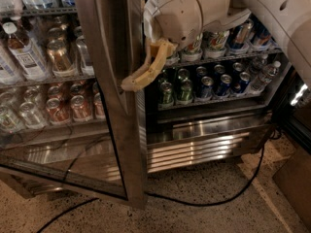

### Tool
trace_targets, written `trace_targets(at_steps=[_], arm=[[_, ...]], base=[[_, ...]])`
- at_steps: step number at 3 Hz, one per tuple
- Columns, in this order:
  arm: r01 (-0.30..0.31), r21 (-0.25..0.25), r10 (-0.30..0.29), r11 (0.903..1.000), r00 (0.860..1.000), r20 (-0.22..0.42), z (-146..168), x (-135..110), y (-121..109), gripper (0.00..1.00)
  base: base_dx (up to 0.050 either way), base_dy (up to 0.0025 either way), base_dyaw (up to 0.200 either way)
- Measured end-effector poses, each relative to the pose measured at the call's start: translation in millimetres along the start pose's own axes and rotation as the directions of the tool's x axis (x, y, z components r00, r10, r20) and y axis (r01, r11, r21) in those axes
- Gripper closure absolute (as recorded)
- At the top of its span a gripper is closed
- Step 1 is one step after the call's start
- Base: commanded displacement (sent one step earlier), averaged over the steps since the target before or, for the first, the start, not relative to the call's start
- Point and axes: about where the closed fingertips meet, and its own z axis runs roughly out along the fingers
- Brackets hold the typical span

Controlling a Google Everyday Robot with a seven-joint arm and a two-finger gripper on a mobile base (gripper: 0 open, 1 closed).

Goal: Open right fridge door

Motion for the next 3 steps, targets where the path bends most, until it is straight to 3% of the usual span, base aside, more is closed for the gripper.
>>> trace_targets(at_steps=[1,2,3], arm=[[0.040,-0.074,-0.036,0.9965,0.998,0.050,14.0,-13.1,2.6,0.00],[0.040,-0.074,-0.036,0.9965,0.998,0.050,14.0,-13.1,2.6,0.00],[0.039,-0.073,-0.036,0.9965,0.998,0.050,14.0,-13.1,2.7,0.19]], base=[[0.000,0.00000,0.000],[0.000,0.00000,0.000],[0.000,0.00000,0.000]])
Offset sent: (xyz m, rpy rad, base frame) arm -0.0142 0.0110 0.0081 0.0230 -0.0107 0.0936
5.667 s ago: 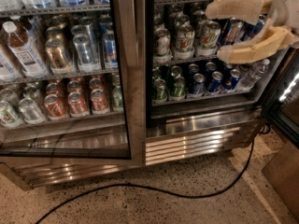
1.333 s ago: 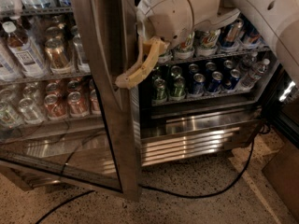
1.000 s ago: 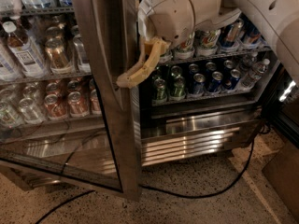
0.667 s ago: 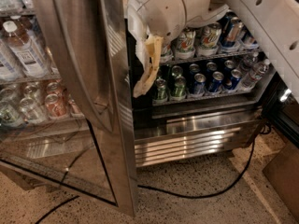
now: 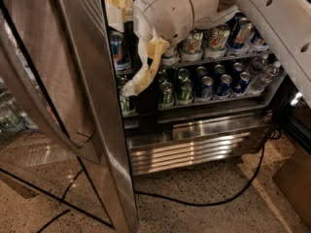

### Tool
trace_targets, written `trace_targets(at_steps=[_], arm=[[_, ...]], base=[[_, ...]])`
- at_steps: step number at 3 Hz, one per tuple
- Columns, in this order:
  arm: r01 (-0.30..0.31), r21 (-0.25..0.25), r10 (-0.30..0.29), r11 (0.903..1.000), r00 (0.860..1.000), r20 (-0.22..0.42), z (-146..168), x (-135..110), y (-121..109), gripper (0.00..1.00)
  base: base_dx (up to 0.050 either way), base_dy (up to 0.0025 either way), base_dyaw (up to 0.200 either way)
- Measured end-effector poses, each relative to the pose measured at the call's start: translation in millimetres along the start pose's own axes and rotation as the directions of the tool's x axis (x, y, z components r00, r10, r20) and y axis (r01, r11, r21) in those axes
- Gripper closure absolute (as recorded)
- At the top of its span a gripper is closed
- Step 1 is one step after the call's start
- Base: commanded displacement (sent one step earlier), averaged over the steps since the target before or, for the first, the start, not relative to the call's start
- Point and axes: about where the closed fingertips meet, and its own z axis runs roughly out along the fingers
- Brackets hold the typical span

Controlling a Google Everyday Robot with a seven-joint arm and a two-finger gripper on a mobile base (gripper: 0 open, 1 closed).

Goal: Open right fridge door

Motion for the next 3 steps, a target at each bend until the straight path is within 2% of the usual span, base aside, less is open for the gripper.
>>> trace_targets(at_steps=[1,2,3], arm=[[-0.048,0.048,0.050,0.9977,0.998,-0.041,-3,0,4,0.42],[-0.142,0.154,0.156,0.9778,0.984,-0.088,-1,-18,31,0.66],[-0.199,0.199,0.223,0.9596,0.969,-0.108,-10,-6,57,0.86]], base=[[0.000,0.00000,0.000],[0.000,0.00000,0.000],[0.000,0.00000,0.000]])
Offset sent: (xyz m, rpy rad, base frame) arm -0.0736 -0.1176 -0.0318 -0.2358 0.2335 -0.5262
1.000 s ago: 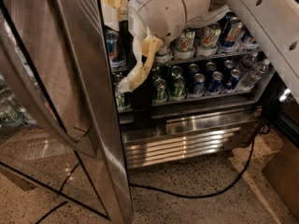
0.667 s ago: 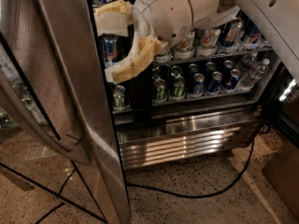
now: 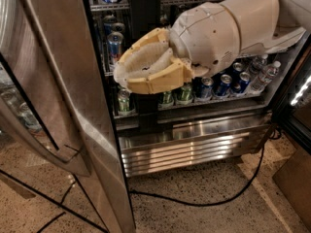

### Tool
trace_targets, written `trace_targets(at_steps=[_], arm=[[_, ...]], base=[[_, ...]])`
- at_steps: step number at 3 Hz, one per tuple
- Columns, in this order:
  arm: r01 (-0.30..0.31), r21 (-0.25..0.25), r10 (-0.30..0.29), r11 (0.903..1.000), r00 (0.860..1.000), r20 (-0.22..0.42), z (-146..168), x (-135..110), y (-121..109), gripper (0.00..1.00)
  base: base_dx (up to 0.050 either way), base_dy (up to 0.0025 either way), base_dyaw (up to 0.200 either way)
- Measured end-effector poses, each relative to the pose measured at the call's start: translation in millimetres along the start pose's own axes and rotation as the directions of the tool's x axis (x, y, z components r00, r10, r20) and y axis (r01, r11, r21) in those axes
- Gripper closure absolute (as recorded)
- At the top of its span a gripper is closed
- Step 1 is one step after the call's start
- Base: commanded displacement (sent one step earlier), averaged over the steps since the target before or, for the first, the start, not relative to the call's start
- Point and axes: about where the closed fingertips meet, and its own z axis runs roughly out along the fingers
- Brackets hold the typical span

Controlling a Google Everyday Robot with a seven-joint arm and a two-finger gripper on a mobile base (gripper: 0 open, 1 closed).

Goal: Open right fridge door

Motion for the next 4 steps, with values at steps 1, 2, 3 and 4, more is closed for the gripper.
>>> trace_targets(at_steps=[1,2,3,4], arm=[[0.000,0.000,0.000,1.0000,1.000,0.000,0,0,0,0.73],[0.000,0.000,0.000,1.0000,1.000,0.000,0,0,0,0.49],[0.006,-0.036,-0.005,0.9993,1.000,0.025,13,-5,-1,0.29],[0.042,-0.124,-0.036,0.9914,0.998,0.050,50,-25,4,0.33]], base=[[0.000,0.00000,0.000],[0.000,0.00000,0.000],[0.000,0.00000,0.000],[0.000,0.00000,0.000]])
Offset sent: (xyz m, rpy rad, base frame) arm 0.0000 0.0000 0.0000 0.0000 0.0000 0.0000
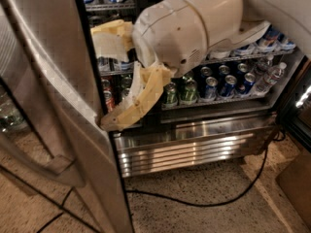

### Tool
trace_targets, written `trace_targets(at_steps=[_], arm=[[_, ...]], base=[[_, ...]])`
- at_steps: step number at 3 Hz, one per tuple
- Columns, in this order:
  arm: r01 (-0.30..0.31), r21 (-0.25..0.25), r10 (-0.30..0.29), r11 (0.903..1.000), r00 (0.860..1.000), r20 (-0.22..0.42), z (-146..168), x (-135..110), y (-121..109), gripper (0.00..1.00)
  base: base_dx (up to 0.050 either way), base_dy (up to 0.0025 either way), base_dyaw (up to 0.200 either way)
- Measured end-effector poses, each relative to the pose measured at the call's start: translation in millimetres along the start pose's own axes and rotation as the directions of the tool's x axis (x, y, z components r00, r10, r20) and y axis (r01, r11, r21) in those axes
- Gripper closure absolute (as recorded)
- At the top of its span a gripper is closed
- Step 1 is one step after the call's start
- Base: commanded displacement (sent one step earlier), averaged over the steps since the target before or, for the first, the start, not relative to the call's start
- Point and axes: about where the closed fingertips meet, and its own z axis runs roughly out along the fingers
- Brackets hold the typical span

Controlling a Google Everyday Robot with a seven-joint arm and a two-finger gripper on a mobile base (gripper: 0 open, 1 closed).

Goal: Open right fridge door

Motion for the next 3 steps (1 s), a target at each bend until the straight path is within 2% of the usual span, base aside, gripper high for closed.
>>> trace_targets(at_steps=[1,2,3], arm=[[0.055,-0.101,-0.053,0.9933,0.998,0.021,41,-27,2,0.31],[0.055,-0.101,-0.053,0.9933,0.998,0.021,40,-27,2,0.28],[0.079,-0.182,-0.077,0.9801,0.997,0.023,64,-31,-6,0.17]], base=[[0.000,0.00000,0.000],[0.000,0.00000,0.000],[0.000,0.00000,0.000]])
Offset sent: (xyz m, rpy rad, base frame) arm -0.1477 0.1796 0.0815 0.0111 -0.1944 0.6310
